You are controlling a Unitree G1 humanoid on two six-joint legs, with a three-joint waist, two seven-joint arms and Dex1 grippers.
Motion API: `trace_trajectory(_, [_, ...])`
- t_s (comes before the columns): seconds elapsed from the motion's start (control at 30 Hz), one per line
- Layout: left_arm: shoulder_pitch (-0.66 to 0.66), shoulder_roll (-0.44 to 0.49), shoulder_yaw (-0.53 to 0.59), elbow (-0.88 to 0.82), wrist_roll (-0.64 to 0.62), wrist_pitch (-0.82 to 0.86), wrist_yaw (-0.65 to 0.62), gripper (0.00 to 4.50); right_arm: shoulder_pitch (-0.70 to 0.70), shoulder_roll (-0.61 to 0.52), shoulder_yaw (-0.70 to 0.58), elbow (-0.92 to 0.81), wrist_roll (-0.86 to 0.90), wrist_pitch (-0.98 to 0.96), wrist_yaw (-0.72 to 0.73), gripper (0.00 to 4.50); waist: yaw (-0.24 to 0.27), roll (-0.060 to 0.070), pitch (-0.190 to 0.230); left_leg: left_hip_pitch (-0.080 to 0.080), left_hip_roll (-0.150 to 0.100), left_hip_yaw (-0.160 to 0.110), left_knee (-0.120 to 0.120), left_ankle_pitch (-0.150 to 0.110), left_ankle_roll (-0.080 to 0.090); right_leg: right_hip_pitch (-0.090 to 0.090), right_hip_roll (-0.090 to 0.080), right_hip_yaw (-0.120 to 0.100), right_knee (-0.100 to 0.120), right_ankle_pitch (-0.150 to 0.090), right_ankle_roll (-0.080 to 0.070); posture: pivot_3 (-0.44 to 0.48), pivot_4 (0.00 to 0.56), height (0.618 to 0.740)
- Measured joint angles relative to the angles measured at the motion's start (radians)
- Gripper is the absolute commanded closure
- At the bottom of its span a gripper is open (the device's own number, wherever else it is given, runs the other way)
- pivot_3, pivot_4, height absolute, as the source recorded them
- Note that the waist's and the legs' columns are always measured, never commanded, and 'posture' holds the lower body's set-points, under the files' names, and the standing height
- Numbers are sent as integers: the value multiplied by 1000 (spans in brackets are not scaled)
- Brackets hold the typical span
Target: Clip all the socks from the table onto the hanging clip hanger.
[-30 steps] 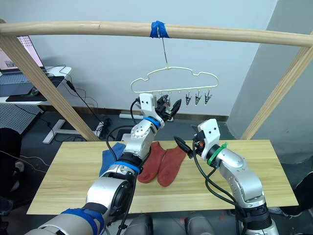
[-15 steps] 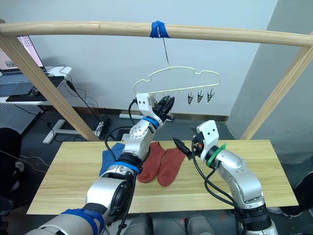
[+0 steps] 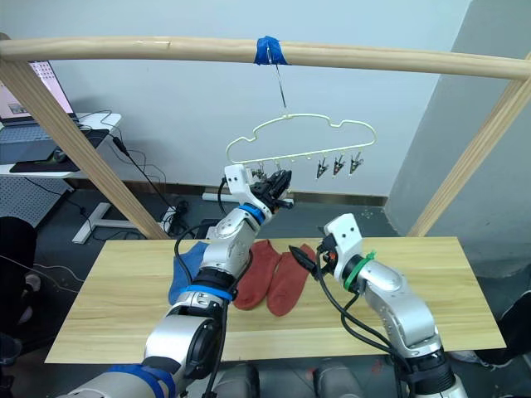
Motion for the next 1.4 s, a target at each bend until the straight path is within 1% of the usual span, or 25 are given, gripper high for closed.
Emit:
trace_trajectory(0.03, [7, 1, 10, -35, -32, 57, 1, 4190, -3, 3, 16, 39, -17, -14, 6, 0, 0, 0, 0, 0, 0, 0, 0, 0, 0, 0, 0, 0, 0, 0, 0, -61, 142, 740])
trace_trajectory(0.13, [17, 23, 60, -151, -166, 315, 13, 4190, -65, 46, 59, 240, -81, -96, 12, 0, -3, 0, 0, 1, 0, -1, 0, 0, 0, 0, 0, 0, 1, 0, 0, -55, 147, 740])
trace_trajectory(0.23, [18, 61, 120, -220, -291, 549, 52, 4190, -149, 104, 76, 451, -135, -169, 10, 0, -4, 0, 0, 1, 1, -3, 1, 0, 0, 1, 1, -2, 2, 0, 0, -36, 152, 740])
trace_trajectory(0.33, [17, 104, 190, -263, -405, 741, 97, 4190, -234, 167, 92, 680, -185, -247, -3, 0, -3, 1, 0, 1, 2, -5, 0, 0, 0, 1, 1, -4, 2, 0, 0, -27, 156, 740])
trace_trajectory(0.4, [19, 124, 226, -290, -456, 817, 124, 4190, -276, 203, 96, 821, -217, -299, -24, 0, 1, 1, 1, 1, 2, -5, 0, 0, 0, 2, 1, -4, 2, 1, -2, -20, 157, 740])
trace_trajectory(0.43, [23, 134, 238, -305, -473, 846, 136, 4190, -296, 220, 95, 891, -226, -321, -36, 0, 1, 1, 1, 1, 2, -6, 0, 0, 0, 2, 1, -5, 2, 3, -5, -11, 158, 740])
trace_trajectory(0.53, [44, 152, 252, -348, -502, 896, 161, 4190, -354, 254, 88, 1042, -259, -402, -70, 0, 5, 1, 1, 2, 1, -6, 0, 0, -1, 3, 0, -5, 2, 3, -5, 5, 160, 740])
trace_trajectory(0.6, [58, 152, 260, -376, -522, 921, 177, 4190, -384, 262, 84, 1120, -281, -451, -80, 376, 6, 1, 1, 5, 1, -6, 0, 1, -1, 6, -1, -5, 1, 3, -5, 17, 161, 740])
trace_trajectory(0.63, [67, 152, 263, -392, -530, 930, 187, 4190, -388, 263, 79, 1144, -292, -473, -81, 642, 7, 1, 1, 7, 1, -6, 0, 1, -1, 9, -1, -5, 1, 3, -5, 17, 161, 740])
trace_trajectory(0.7, [83, 153, 271, -415, -544, 945, 203, 4190, -388, 259, 74, 1172, -300, -506, -76, 1310, 6, 1, 1, 13, 1, -6, -1, 0, -1, 15, -1, -6, 0, 1, -2, 25, 161, 740])
trace_trajectory(0.83, [120, 159, 270, -473, -561, 966, 216, 4190, -366, 244, 62, 1177, -313, -551, -52, 2759, 6, 2, 2, 19, 0, -6, -1, 0, -1, 21, 0, -5, -1, 0, 0, 40, 161, 740])
trace_trajectory(0.9, [129, 160, 271, -488, -571, 972, 227, 4190, -347, 228, 62, 1152, -322, -566, -33, 3418, 7, 2, 2, 19, 0, -6, -1, 0, -1, 21, 0, -5, -1, 0, 0, 45, 161, 740])
trace_trajectory(0.97, [143, 164, 280, -508, -585, 979, 232, 4190, -311, 199, 62, 1108, -329, -581, -5, 4196, 7, 2, 2, 19, 0, -6, -1, 0, -1, 21, -1, -5, -1, 0, 0, 46, 160, 740])
trace_trajectory(1.0, [147, 167, 283, -509, -588, 979, 237, 4190, -299, 187, 61, 1088, -333, -586, 4, 4483, 7, 2, 2, 19, 0, -6, -1, 0, -1, 21, -1, -5, -1, 0, 0, 46, 160, 740])
trace_trajectory(1.07, [150, 167, 289, -514, -604, 981, 247, 4190, -270, 165, 59, 1046, -334, -592, 19, 4483, 9, 2, 2, 19, 0, -6, -1, 0, -1, 21, -1, -5, -1, 0, 0, 51, 158, 740])
trace_trajectory(1.13, [156, 168, 289, -522, -623, 987, 251, 4190, -223, 141, 58, 957, -333, -601, 34, 4483, 9, 2, 4, 19, 0, -5, -2, 0, -1, 20, -1, -4, -2, 0, 0, 51, 158, 740])
trace_trajectory(1.27, [157, 168, 299, -522, -666, 1007, 277, 4190, -124, 111, 18, 645, -281, -584, 63, 4483, 8, 3, 9, 18, 1, -5, -4, 0, -1, 19, 0, -4, -2, 0, 0, 44, 159, 740])
trace_trajectory(1.33, [155, 169, 309, -518, -688, 1020, 296, 4190, -96, 103, 5, 482, -249, -561, 75, 4483, 7, 4, 9, 18, 1, -6, -4, 0, -2, 19, 0, -4, -3, 0, 0, 38, 159, 740])
trace_trajectory(1.4, [153, 170, 316, -514, -711, 1031, 314, 4190, -77, 94, 2, 361, -241, -539, 81, 4483, 10, 4, 9, 18, 1, -6, -4, 0, -2, 19, 0, -4, -4, 0, 0, 34, 156, 740])
